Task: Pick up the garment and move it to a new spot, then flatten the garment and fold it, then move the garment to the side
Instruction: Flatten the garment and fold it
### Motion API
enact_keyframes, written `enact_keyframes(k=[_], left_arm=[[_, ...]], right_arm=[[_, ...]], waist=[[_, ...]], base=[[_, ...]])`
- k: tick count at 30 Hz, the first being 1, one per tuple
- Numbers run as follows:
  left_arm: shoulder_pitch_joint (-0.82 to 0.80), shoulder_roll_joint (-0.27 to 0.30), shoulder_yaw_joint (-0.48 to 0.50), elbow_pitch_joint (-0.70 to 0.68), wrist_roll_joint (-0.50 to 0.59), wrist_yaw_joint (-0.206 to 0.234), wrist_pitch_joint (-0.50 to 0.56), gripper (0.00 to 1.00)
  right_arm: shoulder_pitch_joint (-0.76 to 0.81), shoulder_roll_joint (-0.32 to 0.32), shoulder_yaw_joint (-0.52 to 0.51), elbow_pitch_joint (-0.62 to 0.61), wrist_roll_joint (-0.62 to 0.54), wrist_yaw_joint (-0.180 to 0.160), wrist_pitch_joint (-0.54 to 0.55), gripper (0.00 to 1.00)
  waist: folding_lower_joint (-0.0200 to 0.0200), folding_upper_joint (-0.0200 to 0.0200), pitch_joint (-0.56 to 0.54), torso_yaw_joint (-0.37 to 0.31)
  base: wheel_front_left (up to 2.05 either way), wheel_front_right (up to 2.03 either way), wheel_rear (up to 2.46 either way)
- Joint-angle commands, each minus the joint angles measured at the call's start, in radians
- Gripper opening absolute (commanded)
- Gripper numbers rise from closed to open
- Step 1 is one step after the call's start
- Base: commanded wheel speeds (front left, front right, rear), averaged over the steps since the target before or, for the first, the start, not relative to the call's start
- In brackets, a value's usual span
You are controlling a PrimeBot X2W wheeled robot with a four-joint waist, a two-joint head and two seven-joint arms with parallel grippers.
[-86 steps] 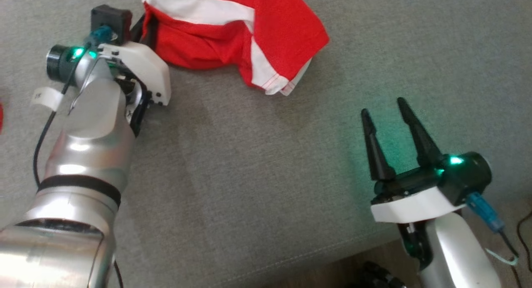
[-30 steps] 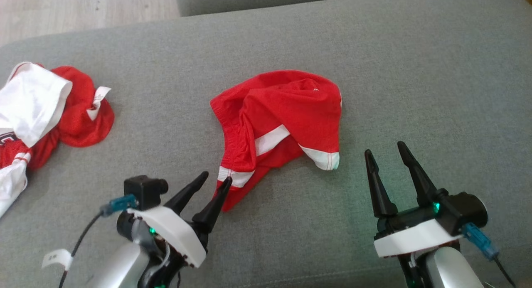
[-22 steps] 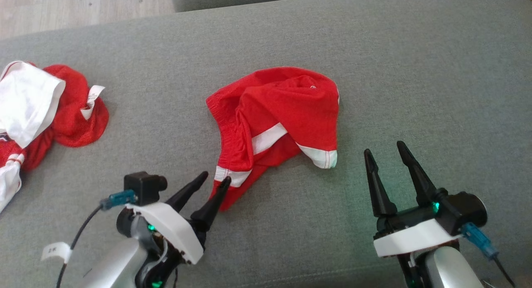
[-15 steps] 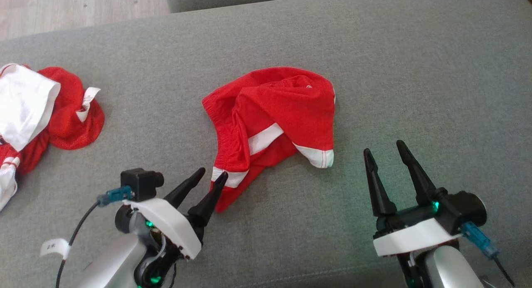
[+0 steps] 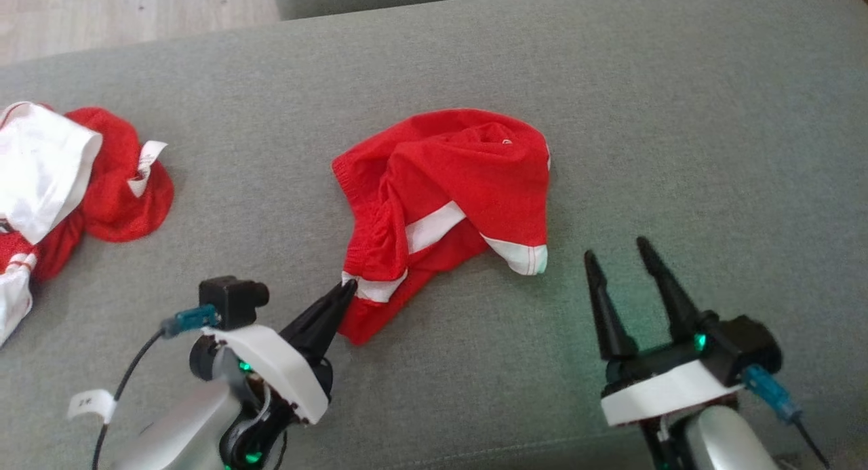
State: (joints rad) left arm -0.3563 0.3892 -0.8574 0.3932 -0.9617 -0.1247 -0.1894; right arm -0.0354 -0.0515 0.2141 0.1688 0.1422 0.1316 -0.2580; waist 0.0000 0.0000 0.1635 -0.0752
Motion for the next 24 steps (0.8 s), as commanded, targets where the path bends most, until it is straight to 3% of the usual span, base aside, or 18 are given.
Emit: enact_keyframes(k=[1,6,12,22,23,24], left_arm=[[-0.037,0.037,0.035,-0.024,-0.003,-0.006,-0.015,0.0],[-0.021,0.054,0.033,-0.035,0.002,-0.006,-0.041,0.0],[-0.031,0.061,0.034,-0.038,0.004,-0.006,-0.051,0.0],[-0.065,0.048,0.016,-0.017,0.001,-0.006,-0.063,0.0],[-0.067,0.048,0.014,-0.014,0.001,-0.006,-0.064,0.0],[-0.069,0.048,0.013,-0.012,0.001,-0.006,-0.065,0.0]], right_arm=[[-0.022,0.001,0.029,-0.018,0.014,-0.001,-0.004,1.0],[-0.035,0.001,0.093,0.134,0.204,-0.001,-0.004,1.0],[-0.15,-0.023,0.177,0.306,0.351,-0.001,-0.004,1.0],[-0.254,-0.066,0.286,0.429,0.476,-0.001,-0.004,1.0],[-0.257,-0.067,0.293,0.435,0.486,-0.001,-0.004,0.97],[-0.26,-0.069,0.3,0.441,0.493,-0.001,-0.004,0.85]], waist=[[0.0,0.0,-0.005,0.007],[0.0,0.0,-0.014,0.045],[0.0,0.0,0.004,0.081],[0.0,0.0,0.01,0.11],[0.0,0.0,0.011,0.111],[0.0,0.0,0.011,0.113]], base=[[0.0,0.0,0.0],[0.0,0.0,0.0],[0.0,0.0,0.0],[0.0,0.0,0.0],[0.0,0.0,0.0],[0.0,0.0,0.0]])
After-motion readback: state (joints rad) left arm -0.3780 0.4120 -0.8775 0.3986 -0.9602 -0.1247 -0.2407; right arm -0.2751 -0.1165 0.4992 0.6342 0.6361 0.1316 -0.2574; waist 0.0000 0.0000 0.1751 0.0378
